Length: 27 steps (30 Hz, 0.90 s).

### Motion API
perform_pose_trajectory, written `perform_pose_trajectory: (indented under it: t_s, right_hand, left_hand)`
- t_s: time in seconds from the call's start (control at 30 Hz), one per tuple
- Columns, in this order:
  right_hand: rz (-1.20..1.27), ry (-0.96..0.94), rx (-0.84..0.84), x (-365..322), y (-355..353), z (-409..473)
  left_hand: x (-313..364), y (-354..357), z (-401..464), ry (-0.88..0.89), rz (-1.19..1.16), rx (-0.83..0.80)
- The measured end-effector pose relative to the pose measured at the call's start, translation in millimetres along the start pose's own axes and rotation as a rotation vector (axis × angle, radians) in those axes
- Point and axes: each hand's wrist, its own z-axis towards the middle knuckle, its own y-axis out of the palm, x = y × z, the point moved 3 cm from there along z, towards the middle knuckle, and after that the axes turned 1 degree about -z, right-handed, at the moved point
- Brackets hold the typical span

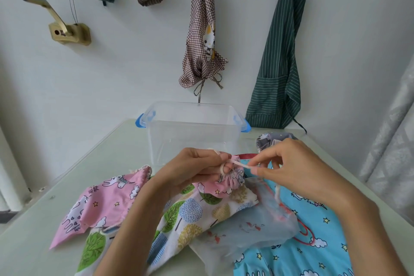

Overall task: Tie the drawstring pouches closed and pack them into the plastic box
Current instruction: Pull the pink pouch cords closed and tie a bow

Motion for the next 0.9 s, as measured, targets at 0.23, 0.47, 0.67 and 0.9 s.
perform_pose_trajectory:
  t_s: [0.23, 0.47, 0.67, 0.9]
  right_hand:
    - [0.164, -0.049, -0.086, -6, 9, 2]
    - [0.264, -0.085, -0.08, 6, 49, 18]
    - [0.199, -0.07, 0.099, 4, 47, 19]
    - [0.154, -0.105, 0.146, -1, 43, 17]
  left_hand:
    - [6, 4, -6, 0.014, -0.073, 0.081]
    - [11, 6, -6, 0.135, 0.116, 0.173]
    - [18, 12, -12, 0.354, 0.279, 0.248]
    - [11, 12, -11, 0.514, 0.368, 0.473]
